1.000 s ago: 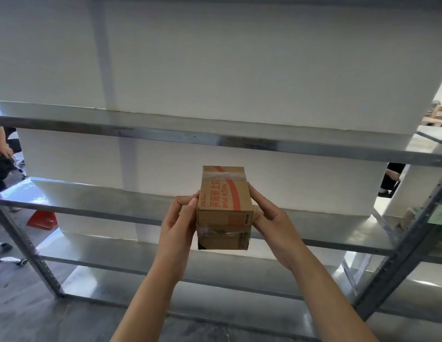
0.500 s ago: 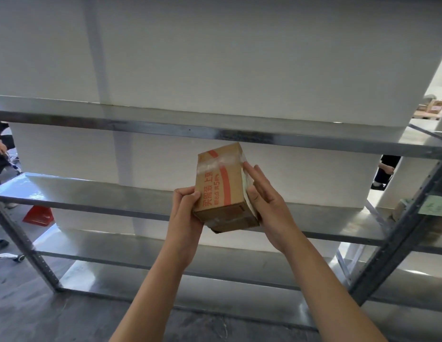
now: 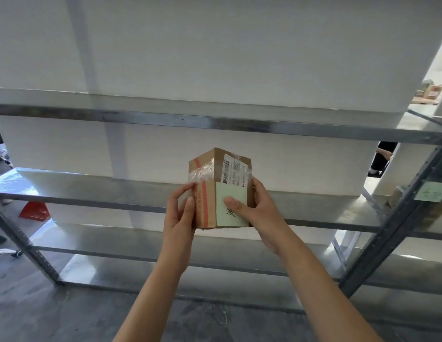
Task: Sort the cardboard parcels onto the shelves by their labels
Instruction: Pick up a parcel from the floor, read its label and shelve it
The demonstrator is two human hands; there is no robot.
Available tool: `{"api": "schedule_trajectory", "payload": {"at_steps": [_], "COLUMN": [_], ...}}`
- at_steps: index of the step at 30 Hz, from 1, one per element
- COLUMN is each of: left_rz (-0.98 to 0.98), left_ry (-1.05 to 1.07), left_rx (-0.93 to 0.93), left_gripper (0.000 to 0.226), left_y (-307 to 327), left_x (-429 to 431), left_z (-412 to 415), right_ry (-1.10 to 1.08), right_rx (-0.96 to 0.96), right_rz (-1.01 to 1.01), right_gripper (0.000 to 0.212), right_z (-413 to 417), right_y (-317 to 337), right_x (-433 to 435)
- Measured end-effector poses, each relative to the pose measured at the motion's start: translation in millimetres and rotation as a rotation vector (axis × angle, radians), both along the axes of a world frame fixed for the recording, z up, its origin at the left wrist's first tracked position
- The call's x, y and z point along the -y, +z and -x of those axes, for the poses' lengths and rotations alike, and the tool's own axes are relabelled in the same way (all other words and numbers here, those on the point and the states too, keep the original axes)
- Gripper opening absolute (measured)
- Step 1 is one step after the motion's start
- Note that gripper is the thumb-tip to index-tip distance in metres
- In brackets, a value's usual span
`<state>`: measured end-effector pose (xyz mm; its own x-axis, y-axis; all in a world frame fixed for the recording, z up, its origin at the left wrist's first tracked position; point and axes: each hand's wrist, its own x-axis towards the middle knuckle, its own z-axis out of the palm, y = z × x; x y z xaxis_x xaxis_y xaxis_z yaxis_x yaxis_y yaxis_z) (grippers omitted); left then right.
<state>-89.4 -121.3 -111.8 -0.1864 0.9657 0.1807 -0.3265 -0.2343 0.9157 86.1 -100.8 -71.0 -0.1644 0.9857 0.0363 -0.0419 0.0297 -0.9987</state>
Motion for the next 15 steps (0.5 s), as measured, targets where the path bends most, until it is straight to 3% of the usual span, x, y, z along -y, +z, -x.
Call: {"api": "schedule_trajectory", "payload": {"at_steps": [5, 9, 12, 15], "left_rz": [-0.030, 0.004, 0.026, 0.017], "left_ry": [0.096, 0.038, -0.041, -0.098], "left_rx": [-0.154, -0.204, -0.237, -0.357], "left_gripper": [0.028, 0.057, 0.064, 0.087], "left_y": [0, 4, 3, 0], "left_x": [0, 3, 2, 1], "left_z": [-4, -7, -3, 5], "right_ry": [-0.050, -0.087, -0.112, -0.099], "right_rx": [0.007, 0.003, 0.008, -0.009], "right_rz": [-0.026, -0.038, -0.042, 0.005], "right_gripper": [0.088, 0.075, 0.055, 0.044], "right_z": [2, 5, 5, 3], "right_y": [-4, -7, -10, -14], "right_x": [0, -1, -2, -5]}}
